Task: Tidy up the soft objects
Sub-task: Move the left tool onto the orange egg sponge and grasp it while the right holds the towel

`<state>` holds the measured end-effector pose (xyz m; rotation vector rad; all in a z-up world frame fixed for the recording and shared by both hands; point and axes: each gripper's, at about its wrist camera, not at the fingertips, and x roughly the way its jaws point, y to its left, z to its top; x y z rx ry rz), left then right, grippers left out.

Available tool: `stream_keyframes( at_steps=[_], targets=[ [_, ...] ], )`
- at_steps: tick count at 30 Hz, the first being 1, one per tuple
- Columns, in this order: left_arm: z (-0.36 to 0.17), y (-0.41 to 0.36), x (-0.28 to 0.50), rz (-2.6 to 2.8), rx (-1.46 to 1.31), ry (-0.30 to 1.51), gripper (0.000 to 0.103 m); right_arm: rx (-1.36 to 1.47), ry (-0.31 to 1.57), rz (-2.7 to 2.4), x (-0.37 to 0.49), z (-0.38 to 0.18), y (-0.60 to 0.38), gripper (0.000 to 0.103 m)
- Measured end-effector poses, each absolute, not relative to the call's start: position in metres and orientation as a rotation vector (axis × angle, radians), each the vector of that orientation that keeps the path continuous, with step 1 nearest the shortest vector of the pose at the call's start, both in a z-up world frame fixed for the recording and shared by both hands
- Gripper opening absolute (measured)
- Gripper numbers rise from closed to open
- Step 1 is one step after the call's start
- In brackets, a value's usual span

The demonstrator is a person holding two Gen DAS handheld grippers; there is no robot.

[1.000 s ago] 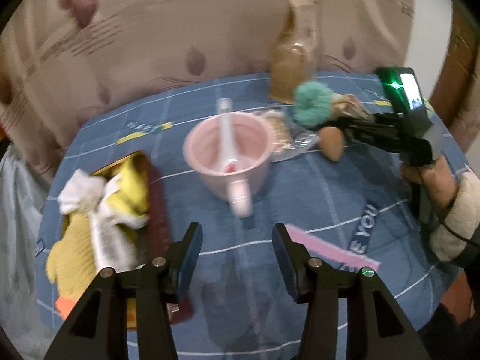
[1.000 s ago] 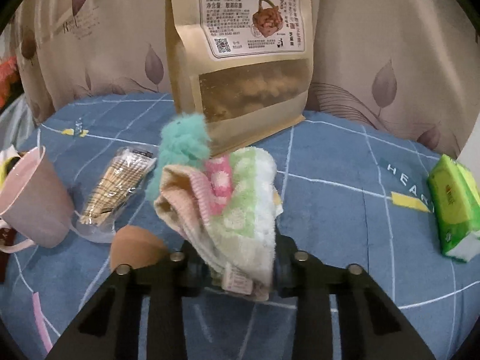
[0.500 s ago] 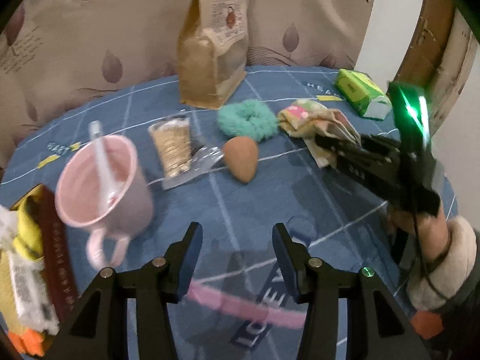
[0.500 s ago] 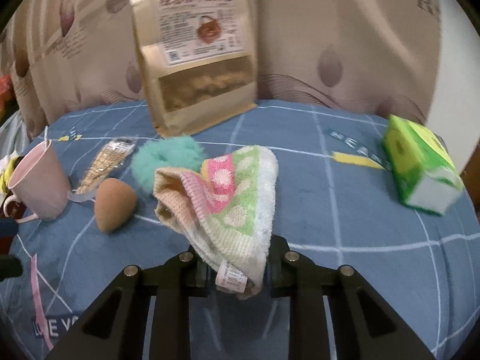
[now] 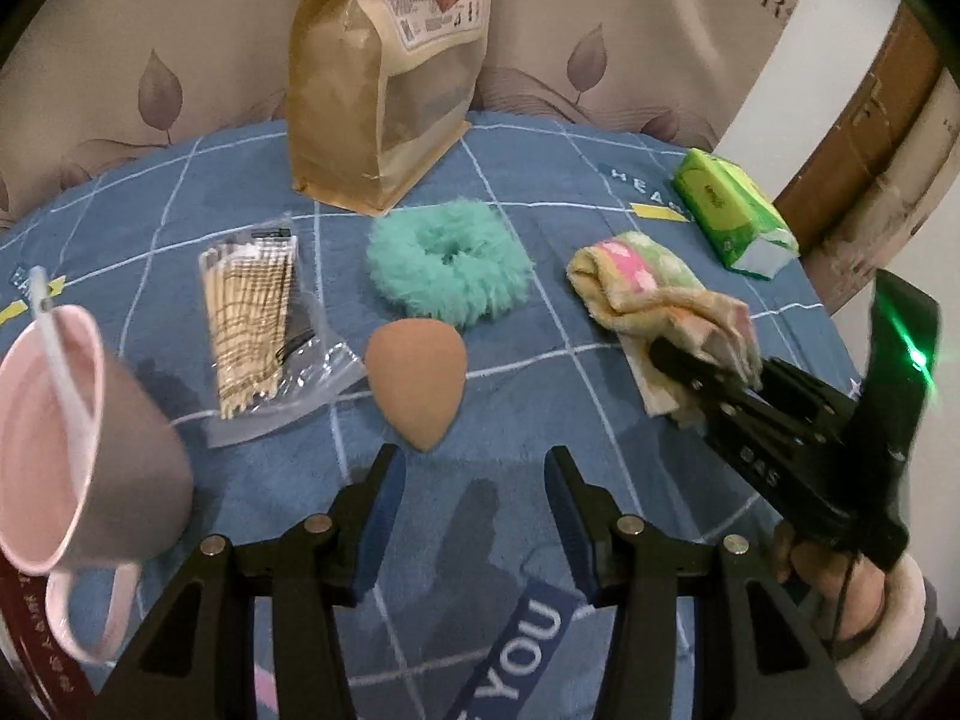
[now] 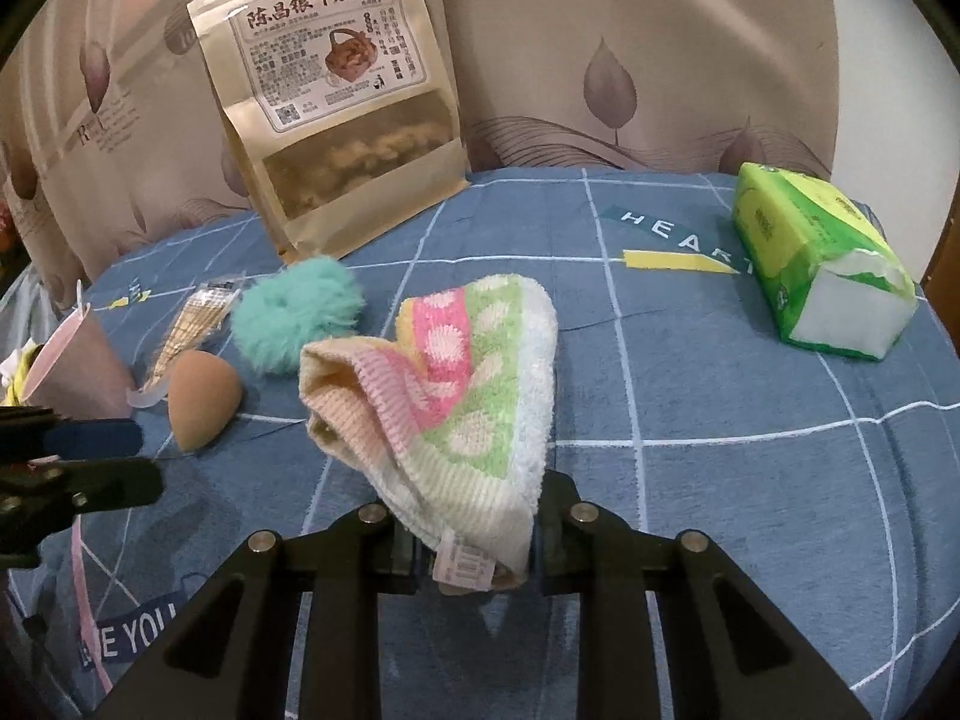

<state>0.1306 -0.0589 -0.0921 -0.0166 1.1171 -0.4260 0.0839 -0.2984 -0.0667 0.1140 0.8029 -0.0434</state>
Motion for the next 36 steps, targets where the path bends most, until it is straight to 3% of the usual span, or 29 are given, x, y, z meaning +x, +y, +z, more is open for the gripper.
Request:
stream_keyframes(
  at_steps=[34, 35, 36],
  targets=[
    [-0.109, -0.067, 0.210, -0.250, 0.111, 1.141, 0.053, 0.252, 0.827, -0.013, 0.085, -0.074, -0.318, 0.025],
    [-0.110, -0.067, 0.210, -0.253, 0.104, 1.143, 0.052, 0.255, 0.827, -0.012, 0.085, -0.074, -0.319, 0.025],
    [-0.109, -0.067, 0.210, -0.254, 0.092, 1.142, 0.044, 0.257, 0.827, -0.012, 0.085, -0.075, -0.319, 0.025]
  ],
)
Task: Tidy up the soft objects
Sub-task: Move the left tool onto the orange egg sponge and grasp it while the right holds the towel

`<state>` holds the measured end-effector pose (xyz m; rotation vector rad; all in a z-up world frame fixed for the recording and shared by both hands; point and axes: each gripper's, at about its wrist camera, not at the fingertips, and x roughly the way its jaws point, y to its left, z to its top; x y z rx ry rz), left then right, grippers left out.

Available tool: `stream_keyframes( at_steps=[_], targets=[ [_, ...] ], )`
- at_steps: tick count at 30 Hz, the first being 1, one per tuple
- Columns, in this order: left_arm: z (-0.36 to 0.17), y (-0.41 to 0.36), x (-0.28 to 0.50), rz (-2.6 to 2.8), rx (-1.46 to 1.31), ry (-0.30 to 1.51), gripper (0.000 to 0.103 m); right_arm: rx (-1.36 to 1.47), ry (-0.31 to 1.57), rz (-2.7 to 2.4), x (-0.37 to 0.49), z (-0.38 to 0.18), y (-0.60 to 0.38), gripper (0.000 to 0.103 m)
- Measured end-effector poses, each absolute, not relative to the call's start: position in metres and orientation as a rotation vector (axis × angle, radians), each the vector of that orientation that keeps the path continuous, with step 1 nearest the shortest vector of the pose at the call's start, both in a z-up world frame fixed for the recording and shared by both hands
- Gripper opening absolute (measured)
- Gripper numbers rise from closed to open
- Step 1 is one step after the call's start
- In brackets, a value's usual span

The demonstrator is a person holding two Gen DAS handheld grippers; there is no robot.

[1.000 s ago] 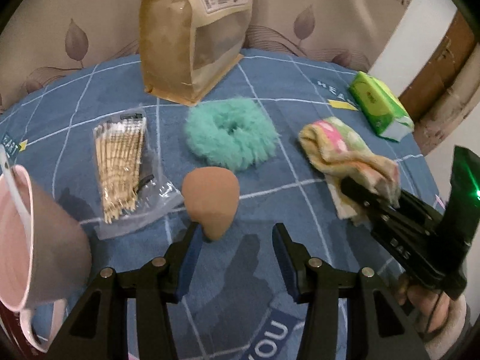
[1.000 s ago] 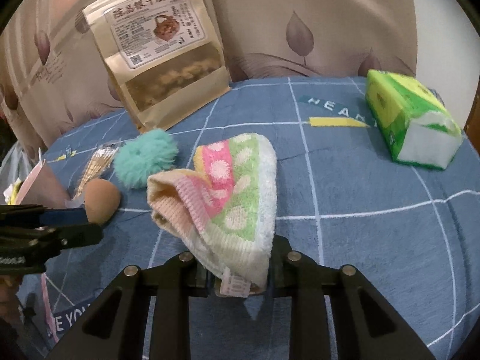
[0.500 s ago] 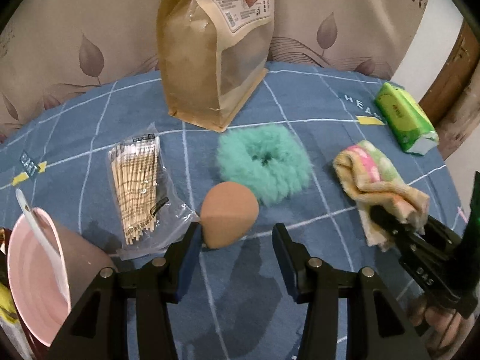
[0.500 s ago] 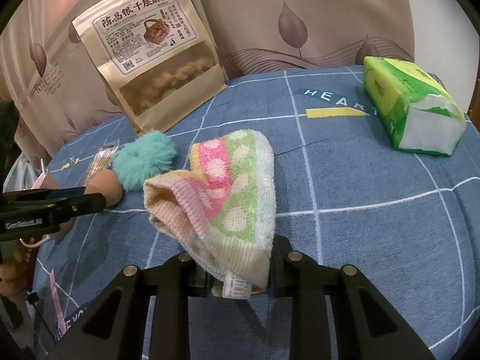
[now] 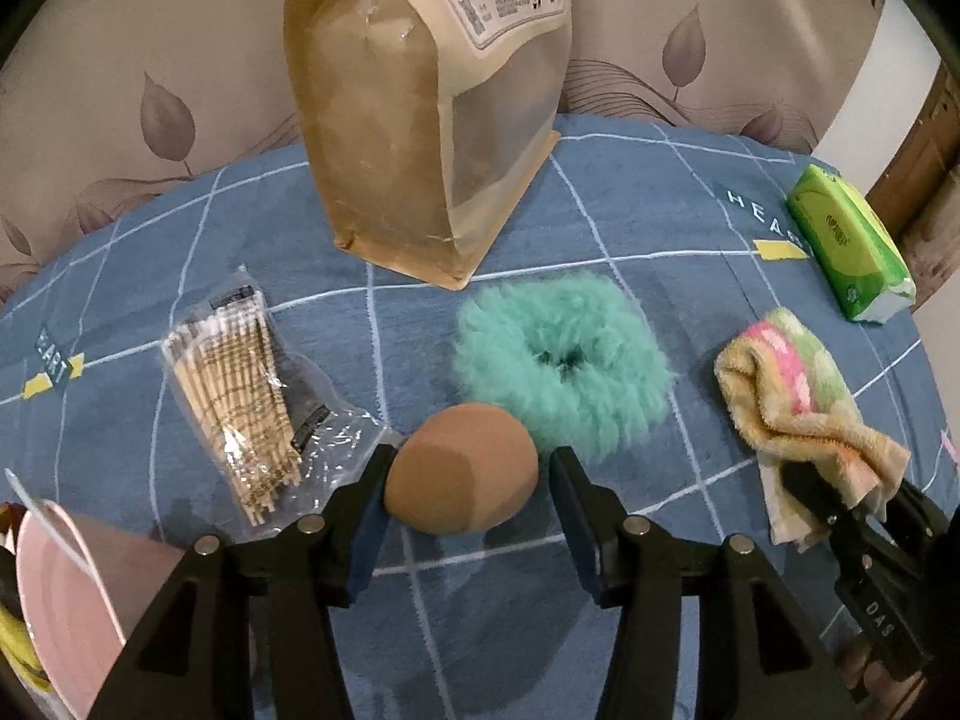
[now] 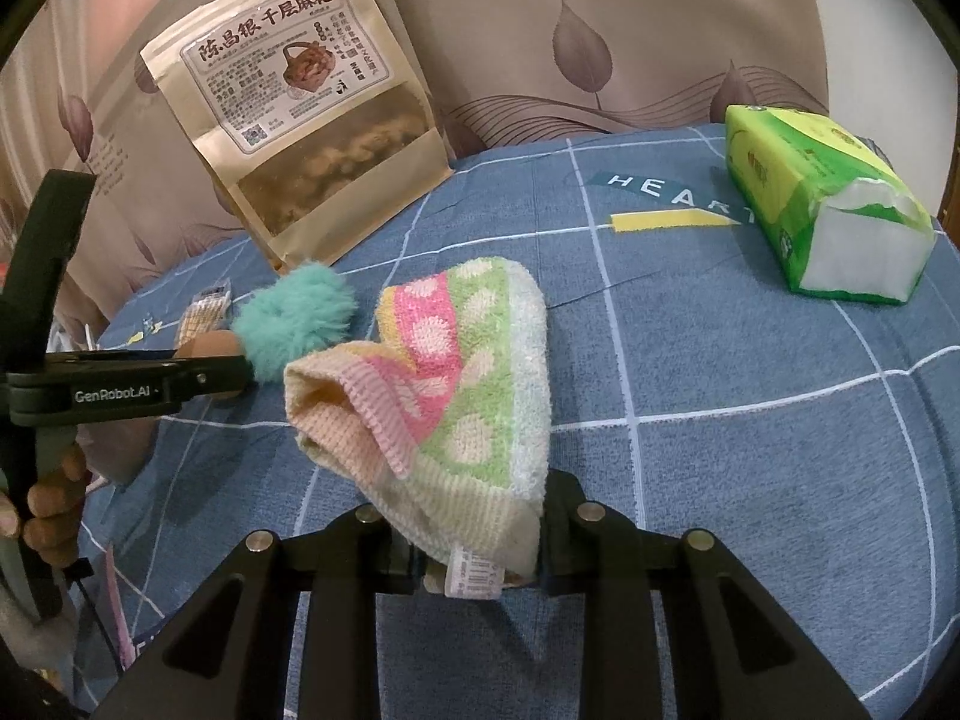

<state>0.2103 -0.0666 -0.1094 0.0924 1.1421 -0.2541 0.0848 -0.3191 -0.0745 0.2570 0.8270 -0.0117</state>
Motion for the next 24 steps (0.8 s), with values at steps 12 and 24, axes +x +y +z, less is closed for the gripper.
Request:
stream_keyframes(
  at_steps=[12, 24],
  targets=[
    [-0.090, -0.067, 0.194, -0.270, 0.097, 1.117, 0.042, 0.262, 0.828, -0.011, 0.085, -0.075, -0.320, 0.025],
    [-0.052, -0.065, 0.153, -0.294, 0.102, 1.061, 0.042, 0.249, 0.830, -0.019, 0.085, -0.076, -0.319, 0.025]
  ],
)
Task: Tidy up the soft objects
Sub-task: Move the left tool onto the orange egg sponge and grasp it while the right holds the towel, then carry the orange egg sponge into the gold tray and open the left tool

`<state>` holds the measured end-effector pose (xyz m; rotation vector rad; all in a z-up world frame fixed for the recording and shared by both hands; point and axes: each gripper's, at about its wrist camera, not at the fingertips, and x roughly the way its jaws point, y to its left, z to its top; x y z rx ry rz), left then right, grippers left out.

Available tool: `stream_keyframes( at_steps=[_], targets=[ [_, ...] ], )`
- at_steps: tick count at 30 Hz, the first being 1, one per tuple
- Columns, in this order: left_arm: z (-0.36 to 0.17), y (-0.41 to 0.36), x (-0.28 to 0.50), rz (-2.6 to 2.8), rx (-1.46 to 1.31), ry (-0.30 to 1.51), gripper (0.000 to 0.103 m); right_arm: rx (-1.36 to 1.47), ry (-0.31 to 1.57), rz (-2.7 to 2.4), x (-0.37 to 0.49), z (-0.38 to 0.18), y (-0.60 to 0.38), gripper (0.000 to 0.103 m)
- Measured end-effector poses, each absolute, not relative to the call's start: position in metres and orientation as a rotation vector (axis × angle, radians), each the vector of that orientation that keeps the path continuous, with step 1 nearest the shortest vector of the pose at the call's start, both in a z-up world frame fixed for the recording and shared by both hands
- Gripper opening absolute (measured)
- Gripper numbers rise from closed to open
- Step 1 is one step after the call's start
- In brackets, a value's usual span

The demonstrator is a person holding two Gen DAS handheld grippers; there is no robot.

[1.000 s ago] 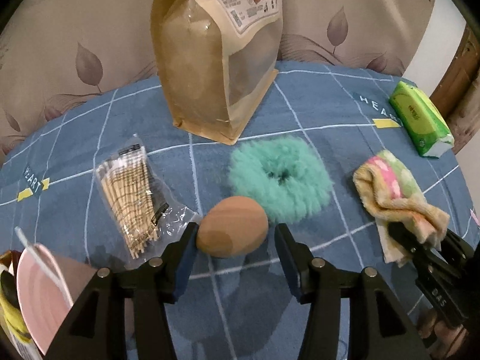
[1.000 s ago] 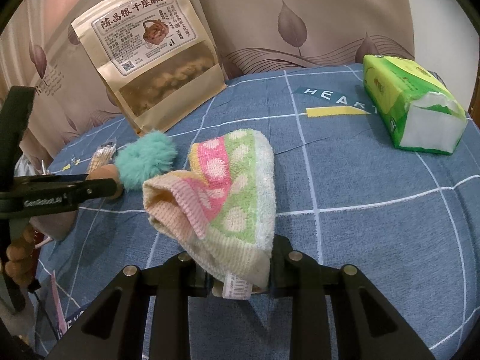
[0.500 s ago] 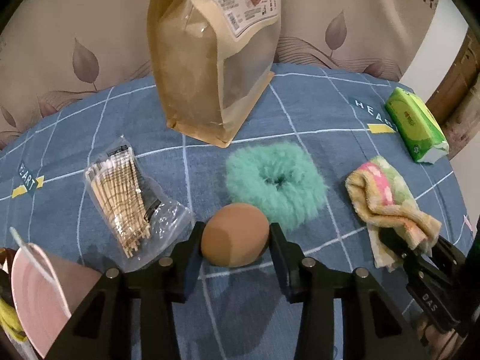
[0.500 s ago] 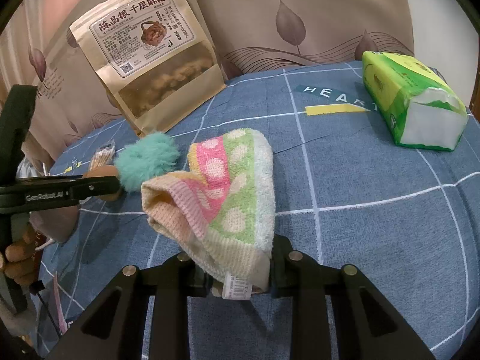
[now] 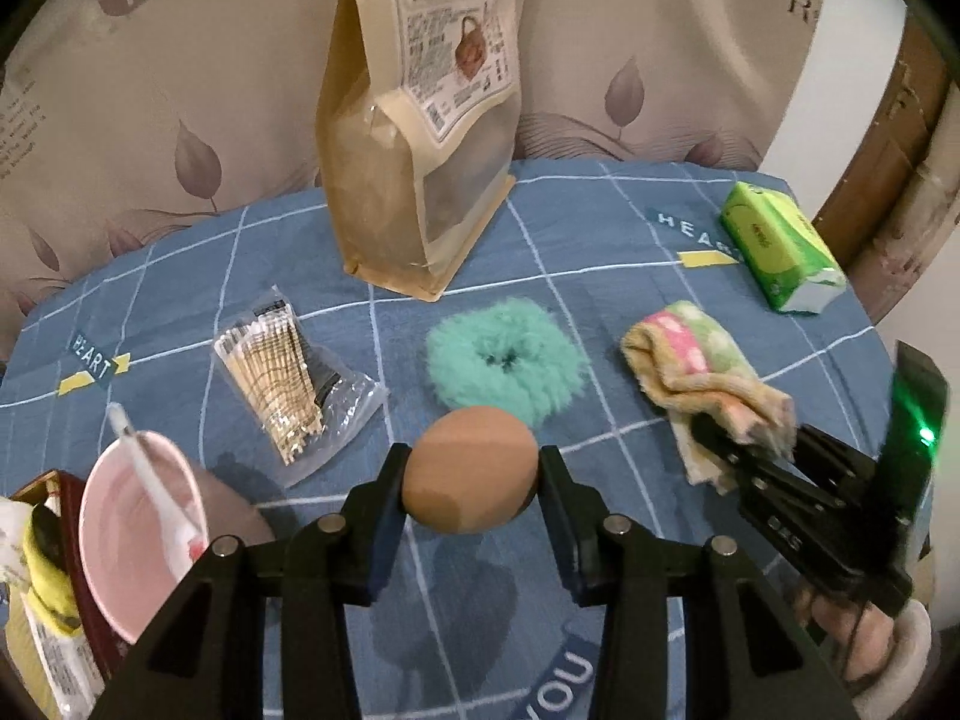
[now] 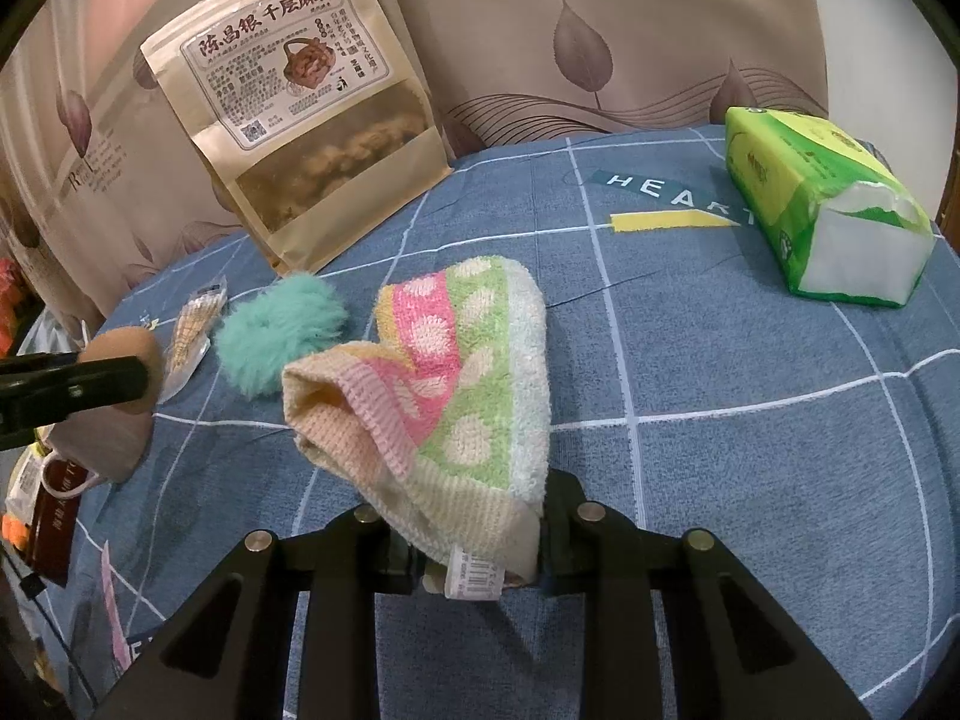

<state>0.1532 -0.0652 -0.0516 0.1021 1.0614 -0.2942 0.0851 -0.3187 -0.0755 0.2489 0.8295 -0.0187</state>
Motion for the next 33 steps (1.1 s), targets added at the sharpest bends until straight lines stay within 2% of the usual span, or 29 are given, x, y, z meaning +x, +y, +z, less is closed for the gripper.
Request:
stream_keyframes(
  at_steps=[16, 33],
  targets=[
    [0.000, -0.029, 0.102, -0.279, 0.095, 1.009, 0.042, 0.229, 0.834, -0.025, 0.087, -0.076, -0.316, 0.025],
    [0.053, 0.079, 0.049, -0.085, 0.082, 0.931, 0.042, 0.216, 0.836, -0.030, 0.088, -0.077, -0.315, 0.027]
  ],
)
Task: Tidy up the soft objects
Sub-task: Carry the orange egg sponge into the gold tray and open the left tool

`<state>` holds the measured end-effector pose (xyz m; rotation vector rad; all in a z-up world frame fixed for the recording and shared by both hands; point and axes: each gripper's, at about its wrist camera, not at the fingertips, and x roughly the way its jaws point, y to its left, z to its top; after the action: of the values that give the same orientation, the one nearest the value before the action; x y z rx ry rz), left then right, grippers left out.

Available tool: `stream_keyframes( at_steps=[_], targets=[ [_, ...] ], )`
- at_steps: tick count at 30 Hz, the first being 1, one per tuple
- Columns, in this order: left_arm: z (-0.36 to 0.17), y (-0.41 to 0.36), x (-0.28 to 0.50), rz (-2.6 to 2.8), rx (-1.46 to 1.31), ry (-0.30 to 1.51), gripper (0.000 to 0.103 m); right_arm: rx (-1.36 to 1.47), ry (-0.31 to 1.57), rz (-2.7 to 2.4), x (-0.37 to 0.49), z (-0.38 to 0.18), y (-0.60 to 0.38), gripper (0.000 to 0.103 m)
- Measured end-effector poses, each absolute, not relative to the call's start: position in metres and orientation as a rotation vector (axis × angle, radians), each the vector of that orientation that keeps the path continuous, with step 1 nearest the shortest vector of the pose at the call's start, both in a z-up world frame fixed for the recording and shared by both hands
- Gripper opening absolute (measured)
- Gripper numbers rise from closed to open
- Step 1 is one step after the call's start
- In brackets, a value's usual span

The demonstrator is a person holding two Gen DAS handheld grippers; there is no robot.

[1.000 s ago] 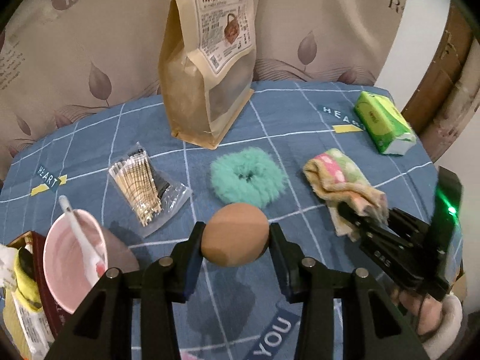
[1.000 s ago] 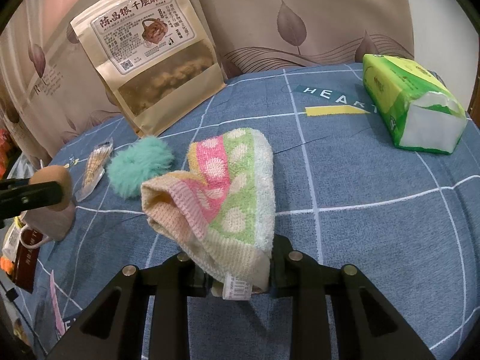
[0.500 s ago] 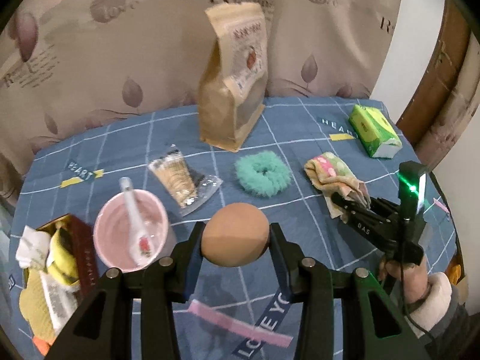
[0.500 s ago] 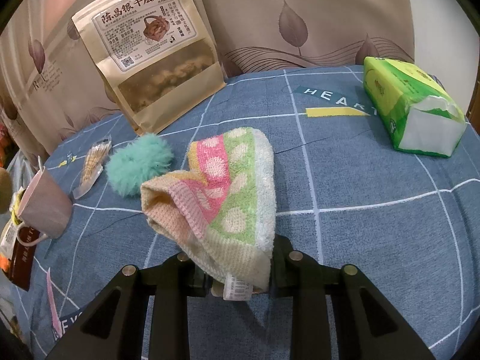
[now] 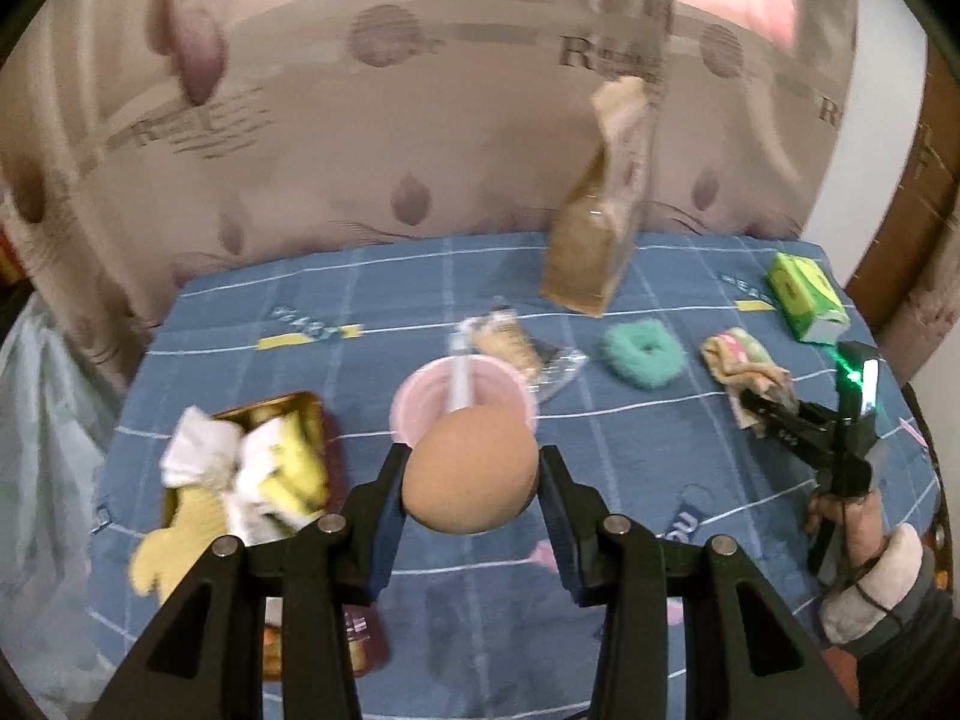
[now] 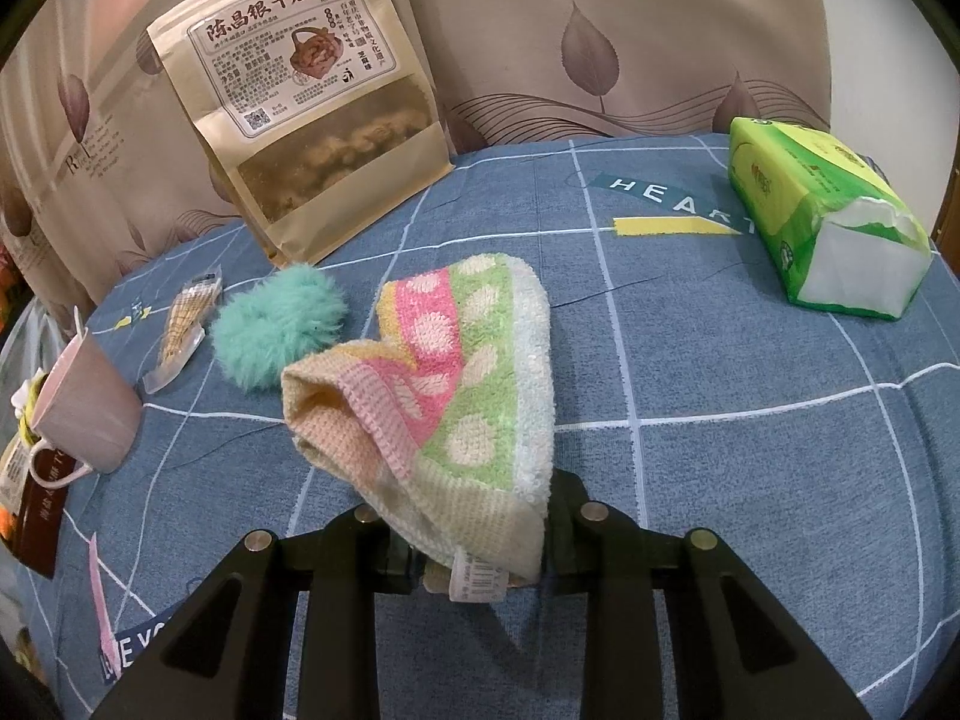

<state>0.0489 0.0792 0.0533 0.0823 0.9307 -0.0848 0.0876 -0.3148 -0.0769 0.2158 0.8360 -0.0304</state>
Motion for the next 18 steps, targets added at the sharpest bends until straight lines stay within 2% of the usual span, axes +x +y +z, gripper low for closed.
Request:
stream_keyframes(
  at_steps=[10, 18],
  targets=[
    [0.064, 0.143, 0.023, 0.057, 0.080, 0.937, 0.042, 0.208, 0.837, -0.034, 0.088, -0.077, -0.314, 0.027],
    [0.049, 0.178, 0.006, 0.113, 0.045, 0.976, 0.042, 0.192, 0.839, -0.039, 0.088, -0.078, -0.315, 0.027]
  ],
)
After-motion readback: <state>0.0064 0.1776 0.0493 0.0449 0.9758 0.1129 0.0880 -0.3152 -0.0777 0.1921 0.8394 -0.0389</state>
